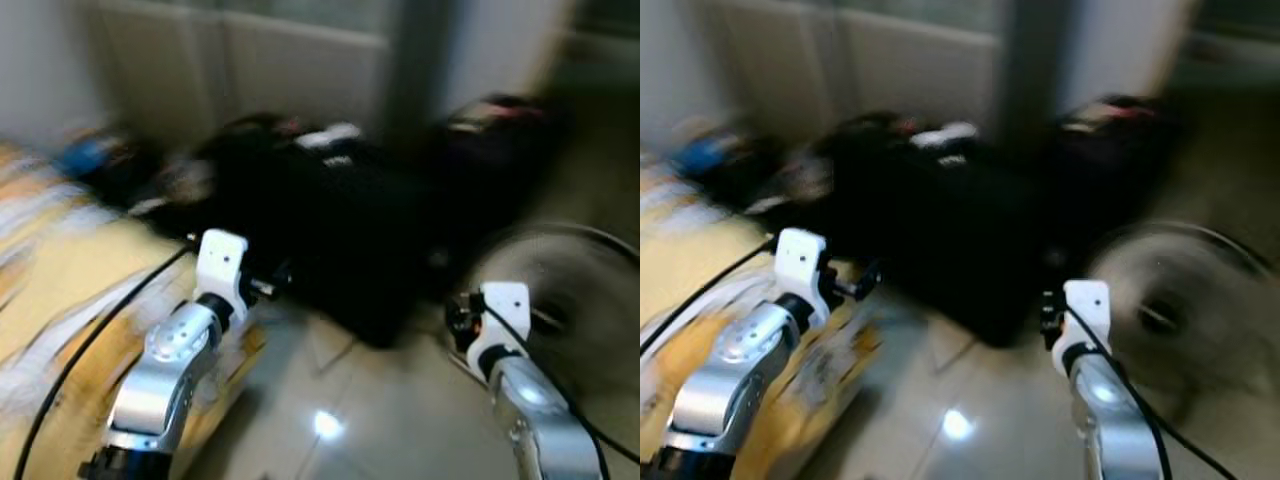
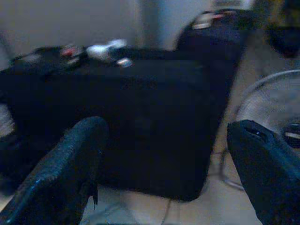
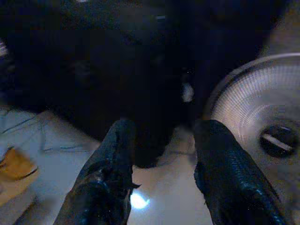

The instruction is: Clean up the room

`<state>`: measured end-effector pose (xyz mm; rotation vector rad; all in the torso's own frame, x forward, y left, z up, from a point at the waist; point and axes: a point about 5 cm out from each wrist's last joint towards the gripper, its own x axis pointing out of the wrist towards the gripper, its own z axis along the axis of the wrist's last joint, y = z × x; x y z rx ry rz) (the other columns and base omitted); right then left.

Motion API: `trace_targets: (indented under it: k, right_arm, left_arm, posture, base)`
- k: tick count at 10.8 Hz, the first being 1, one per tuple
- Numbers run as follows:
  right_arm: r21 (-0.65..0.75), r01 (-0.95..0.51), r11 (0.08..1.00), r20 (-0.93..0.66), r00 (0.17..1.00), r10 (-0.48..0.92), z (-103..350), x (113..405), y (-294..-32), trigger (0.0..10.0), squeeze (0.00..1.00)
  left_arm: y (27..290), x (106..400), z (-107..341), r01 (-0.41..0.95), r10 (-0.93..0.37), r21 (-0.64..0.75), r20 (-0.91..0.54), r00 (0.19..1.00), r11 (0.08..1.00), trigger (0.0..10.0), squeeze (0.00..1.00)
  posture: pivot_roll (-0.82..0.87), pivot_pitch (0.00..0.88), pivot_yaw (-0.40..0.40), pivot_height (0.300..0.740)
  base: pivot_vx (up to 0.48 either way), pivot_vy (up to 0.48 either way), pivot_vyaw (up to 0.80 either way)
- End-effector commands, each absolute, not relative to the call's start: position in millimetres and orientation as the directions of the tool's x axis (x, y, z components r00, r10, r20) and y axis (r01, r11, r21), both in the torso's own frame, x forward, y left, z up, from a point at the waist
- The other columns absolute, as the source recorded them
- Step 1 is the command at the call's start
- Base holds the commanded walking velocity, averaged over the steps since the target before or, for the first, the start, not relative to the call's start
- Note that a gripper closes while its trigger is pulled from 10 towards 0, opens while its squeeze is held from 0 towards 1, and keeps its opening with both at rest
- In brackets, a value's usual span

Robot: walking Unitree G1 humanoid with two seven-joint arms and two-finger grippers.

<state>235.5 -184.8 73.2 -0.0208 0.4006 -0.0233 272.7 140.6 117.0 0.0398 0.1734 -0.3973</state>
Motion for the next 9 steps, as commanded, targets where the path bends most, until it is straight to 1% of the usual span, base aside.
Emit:
trace_targets:
  k: [1, 2, 6, 9]
  right_arm:
    - [-0.032, 0.047, 0.998, -0.382, 0.922, -0.056, 76, 236, -192, 10.0, 0.0]
    - [-0.021, 0.054, 0.998, -0.385, 0.921, -0.058, 74, 236, -191, 10.0, 0.0]
    - [-0.016, 0.055, 0.998, -0.394, 0.917, -0.057, 70, 237, -189, 10.0, 0.0]
    - [0.011, 0.015, 1.0, -0.394, 0.919, -0.01, 69, 243, -183, 10.0, 0.0]
  left_arm:
    - [134, 272, 119, 0.414, -0.407, 0.008, -0.167, 0.898, 0.91, 10.0, 0.0]
    - [136, 272, 117, 0.415, -0.407, 0.008, -0.177, 0.896, 0.91, 10.0, 0.0]
    - [142, 269, 108, 0.392, -0.378, 0.018, -0.232, 0.897, 0.92, 10.0, 0.0]
    - [142, 270, 105, 0.376, -0.361, 0.011, -0.254, 0.897, 0.927, 10.0, 0.0]
  posture:
    - [-0.09, 0.0, 0.049, 0.74]
    - [-0.08, 0.0, 0.045, 0.74]
    - [-0.07, 0.0, 0.036, 0.74]
    - [-0.07, 0.0, 0.04, 0.74]
  base:
    - [0.379, 0.0, -0.71]
    - [0.364, 0.0, 0.0]
    - [0.0, 0.0, 0.0]
    - [0.0, 0.0, 0.0]
